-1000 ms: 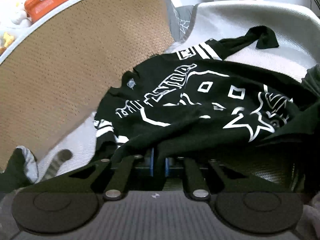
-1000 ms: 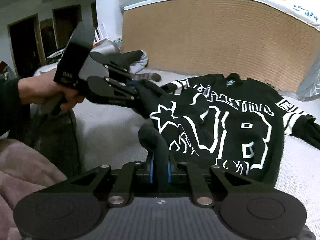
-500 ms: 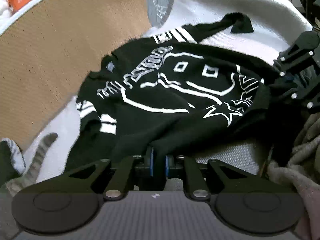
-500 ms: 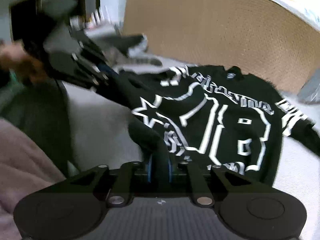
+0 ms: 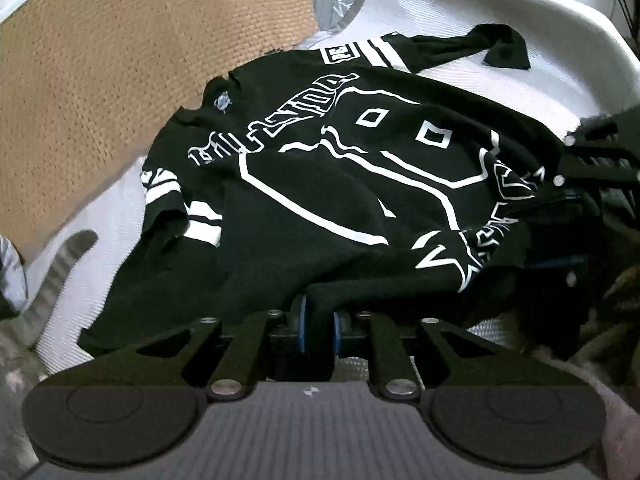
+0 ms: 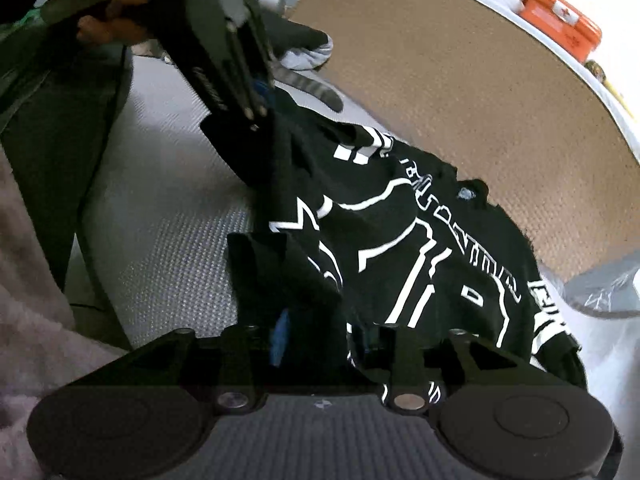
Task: Fold clothes
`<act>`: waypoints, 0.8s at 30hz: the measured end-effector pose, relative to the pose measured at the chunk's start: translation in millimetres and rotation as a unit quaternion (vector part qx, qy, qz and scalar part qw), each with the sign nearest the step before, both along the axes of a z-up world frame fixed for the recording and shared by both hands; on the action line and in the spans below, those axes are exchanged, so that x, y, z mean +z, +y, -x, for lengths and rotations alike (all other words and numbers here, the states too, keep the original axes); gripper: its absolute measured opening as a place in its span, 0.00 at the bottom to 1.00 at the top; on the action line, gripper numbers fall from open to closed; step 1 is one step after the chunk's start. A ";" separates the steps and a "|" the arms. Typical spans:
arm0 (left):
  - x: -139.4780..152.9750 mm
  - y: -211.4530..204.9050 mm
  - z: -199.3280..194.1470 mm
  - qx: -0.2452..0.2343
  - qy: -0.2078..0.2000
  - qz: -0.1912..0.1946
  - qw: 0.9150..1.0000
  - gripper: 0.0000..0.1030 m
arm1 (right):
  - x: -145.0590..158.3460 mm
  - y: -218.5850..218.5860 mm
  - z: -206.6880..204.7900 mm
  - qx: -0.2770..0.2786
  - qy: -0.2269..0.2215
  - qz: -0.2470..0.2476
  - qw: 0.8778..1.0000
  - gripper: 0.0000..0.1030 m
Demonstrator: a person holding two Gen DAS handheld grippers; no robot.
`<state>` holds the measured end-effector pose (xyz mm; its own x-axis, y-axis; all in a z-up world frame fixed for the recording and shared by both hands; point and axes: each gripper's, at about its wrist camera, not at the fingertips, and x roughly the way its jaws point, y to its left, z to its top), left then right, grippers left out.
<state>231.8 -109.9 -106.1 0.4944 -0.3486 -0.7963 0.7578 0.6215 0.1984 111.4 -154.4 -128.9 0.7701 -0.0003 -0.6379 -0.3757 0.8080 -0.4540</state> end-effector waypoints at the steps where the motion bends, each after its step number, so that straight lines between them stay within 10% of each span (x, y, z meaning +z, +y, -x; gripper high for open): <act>1: -1.7 -0.2 -2.9 0.006 0.006 0.004 1.000 0.16 | 0.0 2.6 2.1 0.005 -0.007 0.009 1.000 0.47; 18: -12.7 1.0 -45.7 0.071 0.099 0.083 0.989 0.16 | -35.6 64.5 -8.9 0.098 0.020 0.114 0.988 0.45; 24: -12.3 4.8 -43.9 0.066 0.096 0.085 0.990 0.18 | -42.8 65.5 -32.6 0.070 0.052 0.092 0.992 0.12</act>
